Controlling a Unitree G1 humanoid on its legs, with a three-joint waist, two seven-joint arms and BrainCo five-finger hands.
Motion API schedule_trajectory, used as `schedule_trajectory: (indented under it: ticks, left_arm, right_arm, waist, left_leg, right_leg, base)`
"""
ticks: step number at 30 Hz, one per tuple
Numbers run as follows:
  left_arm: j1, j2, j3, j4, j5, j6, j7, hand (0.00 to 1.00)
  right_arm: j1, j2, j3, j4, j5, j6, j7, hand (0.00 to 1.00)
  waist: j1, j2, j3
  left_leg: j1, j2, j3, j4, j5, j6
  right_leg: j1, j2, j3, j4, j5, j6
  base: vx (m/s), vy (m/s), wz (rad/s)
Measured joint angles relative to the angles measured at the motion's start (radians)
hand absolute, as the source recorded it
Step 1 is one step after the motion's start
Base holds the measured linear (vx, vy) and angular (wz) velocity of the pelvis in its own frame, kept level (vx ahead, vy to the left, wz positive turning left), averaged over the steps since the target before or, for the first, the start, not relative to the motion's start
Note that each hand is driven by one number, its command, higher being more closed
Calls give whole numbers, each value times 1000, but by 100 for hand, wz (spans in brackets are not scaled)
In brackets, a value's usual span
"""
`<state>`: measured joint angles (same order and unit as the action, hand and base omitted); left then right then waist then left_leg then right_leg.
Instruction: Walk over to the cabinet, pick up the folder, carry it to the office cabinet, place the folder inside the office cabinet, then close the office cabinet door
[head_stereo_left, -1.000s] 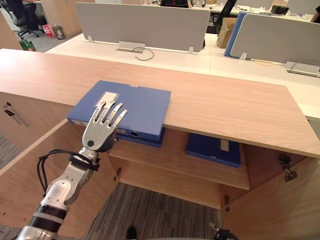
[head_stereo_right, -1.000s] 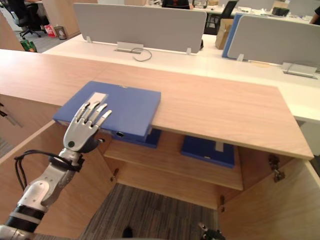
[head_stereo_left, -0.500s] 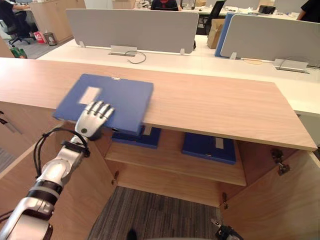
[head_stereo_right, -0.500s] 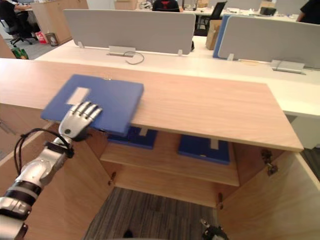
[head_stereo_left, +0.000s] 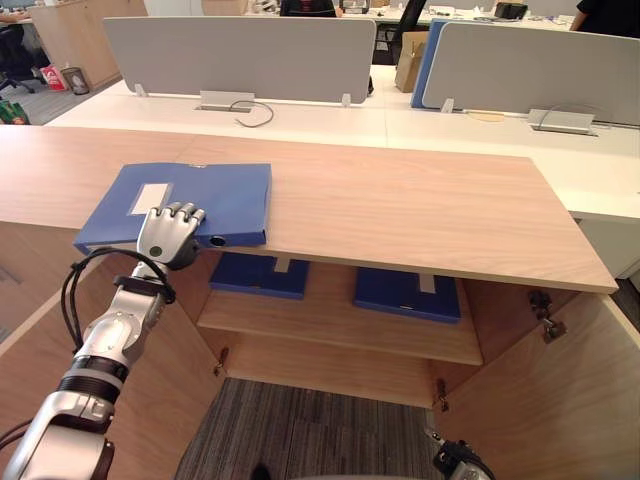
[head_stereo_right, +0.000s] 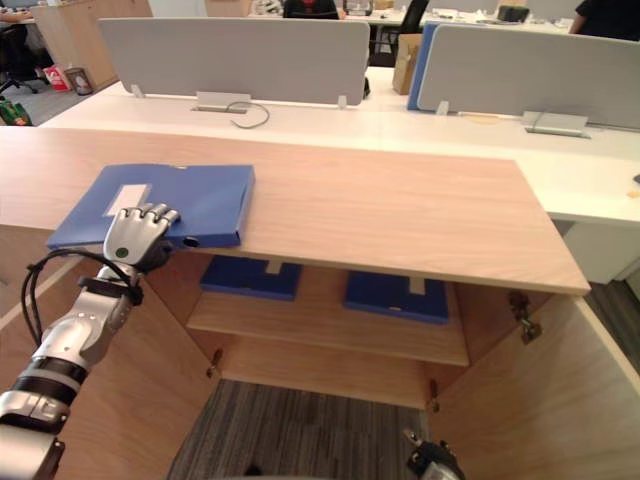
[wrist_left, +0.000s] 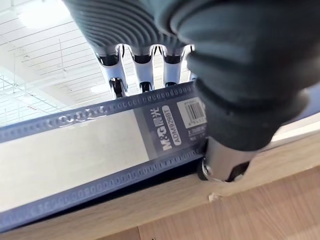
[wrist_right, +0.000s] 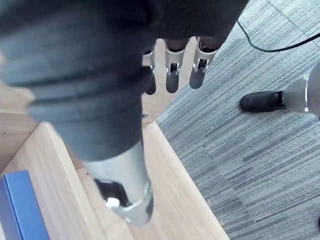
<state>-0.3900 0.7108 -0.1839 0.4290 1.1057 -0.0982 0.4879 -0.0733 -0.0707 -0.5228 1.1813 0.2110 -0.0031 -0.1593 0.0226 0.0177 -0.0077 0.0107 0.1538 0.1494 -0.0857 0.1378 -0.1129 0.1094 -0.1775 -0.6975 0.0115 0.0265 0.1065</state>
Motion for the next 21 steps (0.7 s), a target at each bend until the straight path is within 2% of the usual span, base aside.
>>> schedule_trajectory:
  ticks: [10,13,16,21]
  left_arm:
    - [28,-68,78,-40,-6,23,7,100]
    - [93,-125,117,-153,-10,30,11,100]
    - [180,-218,136,-338,-28,27,27,100]
    - [268,-349,134,-606,-82,-12,54,100]
  right_arm:
    - [-4,0,4,-6,0,0,0,0]
    - [-1,0,5,-8,0,0,0,0]
    - [6,1,4,8,0,0,0,0]
    - [13,5,-6,76,1,1,0,0]
  waist:
    - [-13,9,10]
    - [-11,12,12]
    - [-3,11,13]
    - [6,16,16]
  left_leg:
    - [10,-5,2,0,-13,1]
    - [10,-10,3,0,-18,8]
    - [9,-12,4,0,-20,9]
    - [10,-11,3,0,-20,10]
  right_leg:
    - [21,6,1,-41,18,2]
    - [23,4,1,-46,19,3]
    - [30,4,1,-49,21,7]
    - [31,3,1,-44,20,7]
  base:
    - [0,0,0]
    - [0,0,0]
    - [11,9,0]
    - [0,0,0]
